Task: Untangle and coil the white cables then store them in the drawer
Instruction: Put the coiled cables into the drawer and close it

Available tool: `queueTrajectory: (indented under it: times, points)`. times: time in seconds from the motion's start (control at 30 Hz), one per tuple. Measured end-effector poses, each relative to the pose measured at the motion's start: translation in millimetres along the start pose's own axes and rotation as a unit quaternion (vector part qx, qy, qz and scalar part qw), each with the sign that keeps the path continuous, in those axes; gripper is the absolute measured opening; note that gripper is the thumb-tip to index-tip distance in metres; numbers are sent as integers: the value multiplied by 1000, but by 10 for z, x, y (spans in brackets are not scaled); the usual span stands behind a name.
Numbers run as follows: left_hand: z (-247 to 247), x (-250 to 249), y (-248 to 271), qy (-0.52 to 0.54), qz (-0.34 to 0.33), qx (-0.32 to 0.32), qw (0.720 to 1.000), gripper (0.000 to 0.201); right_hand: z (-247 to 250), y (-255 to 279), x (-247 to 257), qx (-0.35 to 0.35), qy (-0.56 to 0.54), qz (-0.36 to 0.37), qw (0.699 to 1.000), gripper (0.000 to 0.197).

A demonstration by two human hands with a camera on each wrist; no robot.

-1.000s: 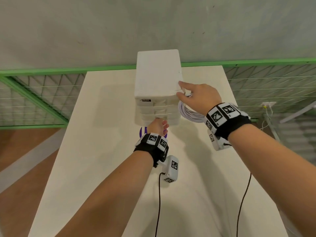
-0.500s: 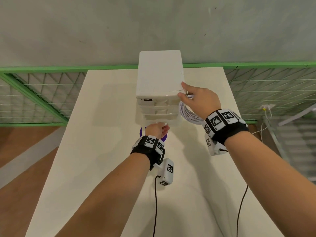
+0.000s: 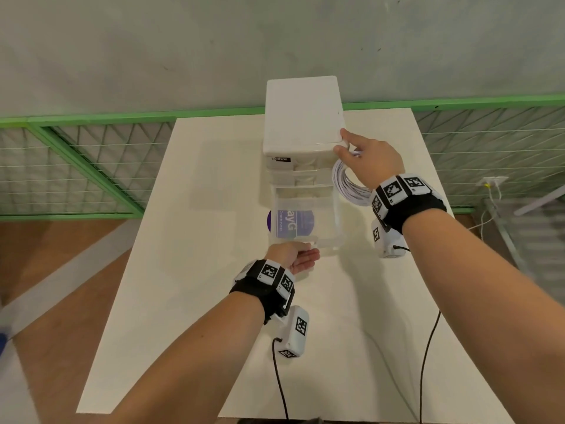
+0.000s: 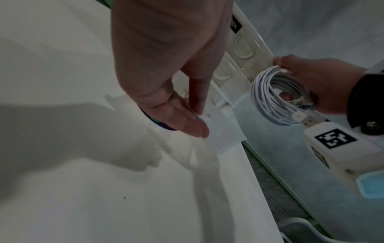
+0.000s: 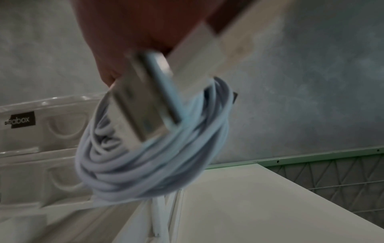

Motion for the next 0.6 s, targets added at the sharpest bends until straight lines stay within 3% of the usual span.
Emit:
queueTrajectory:
  times: [0.43, 0.5, 0.6]
  points:
    - [131, 101, 117, -84, -5, 37, 996, 10, 4, 49, 20, -29, -35, -24, 999, 51]
    - [177, 80, 123, -150, -18, 43, 988, 15, -32, 169, 12, -97, -109, -34, 989, 49]
    - [268, -30, 198, -298, -47, 65, 951, 27, -260, 389, 35, -169, -267, -73, 946, 38]
Point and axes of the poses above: each hand's wrist, its own y-axis away from the middle knuckle, its own z-axis out of the back of the hand, x = y × z, the point moved 2 cm from there along -y, towards the middle knuckle, and after that the axes turned 5 degrees about -y, right-handed, at the moved point
